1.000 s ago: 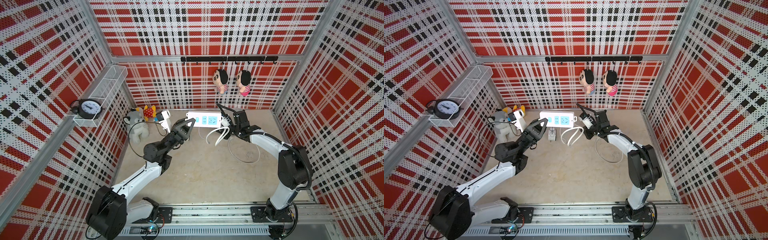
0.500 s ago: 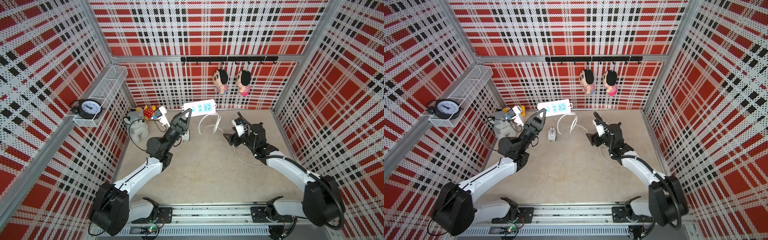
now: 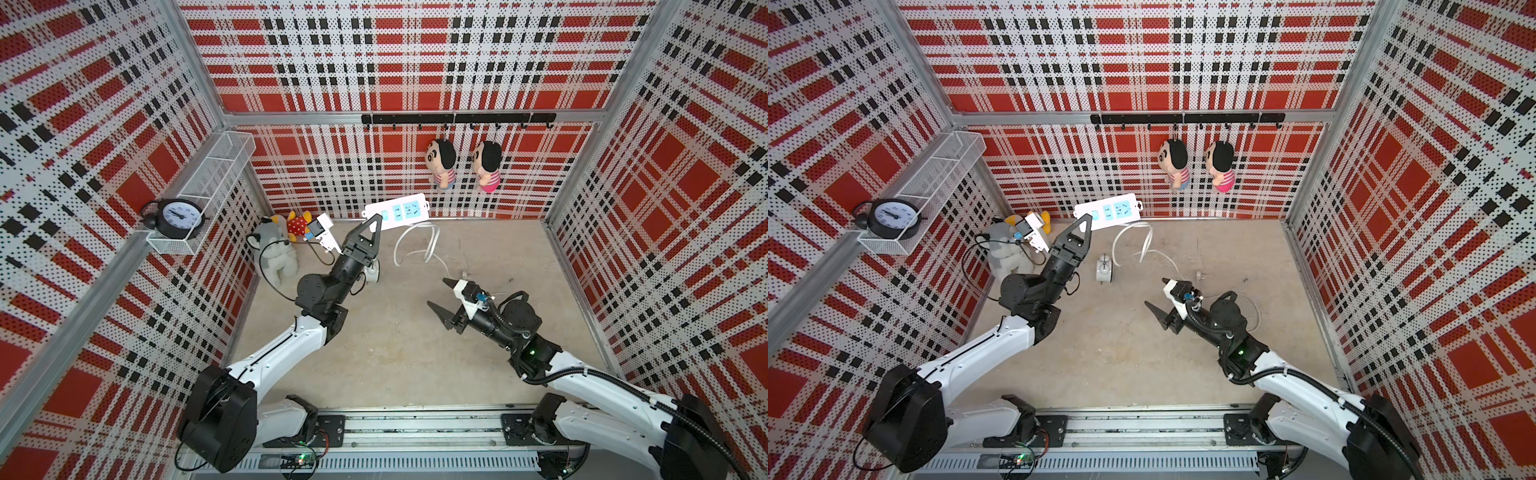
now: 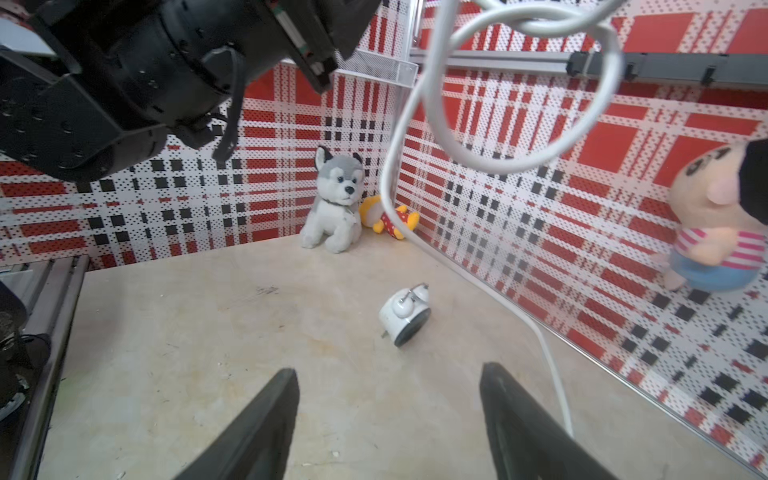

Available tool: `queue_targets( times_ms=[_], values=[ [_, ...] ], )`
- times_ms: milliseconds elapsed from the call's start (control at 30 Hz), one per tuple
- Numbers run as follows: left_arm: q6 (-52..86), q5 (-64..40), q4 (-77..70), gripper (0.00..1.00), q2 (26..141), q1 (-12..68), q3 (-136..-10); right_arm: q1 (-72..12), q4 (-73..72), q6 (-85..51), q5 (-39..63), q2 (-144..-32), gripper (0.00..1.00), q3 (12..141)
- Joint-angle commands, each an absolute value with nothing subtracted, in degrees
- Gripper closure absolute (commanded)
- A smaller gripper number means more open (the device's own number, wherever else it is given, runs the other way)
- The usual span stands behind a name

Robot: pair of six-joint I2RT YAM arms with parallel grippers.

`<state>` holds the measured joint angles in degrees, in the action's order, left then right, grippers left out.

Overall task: Unwrap the cord wrapped around the power strip
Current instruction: Unwrap the power cord from the power strip.

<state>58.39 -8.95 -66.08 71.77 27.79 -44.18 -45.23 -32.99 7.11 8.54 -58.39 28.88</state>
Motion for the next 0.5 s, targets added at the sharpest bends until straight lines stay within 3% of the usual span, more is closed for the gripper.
queue_targets(
  times_ms=[0, 333, 467],
  values=[
    [56.88, -6.24, -65.73, 1.0, 69.61, 29.07, -46.49, -50.28, -46.23, 14.22, 1.62, -65.24, 0.28, 31.39],
    [56.07, -3.47, -62.89, 1.0, 67.22, 30.67, -45.98, -51.59, -63.63, 18.87, -7.78, -88.32, 0.37, 43.39],
    [55.65, -3.25, -62.12, 1.0, 66.4, 31.07, -45.85, -51.59, -65.17, 19.51, -8.93, -93.18, 0.48, 47.1]
  ],
)
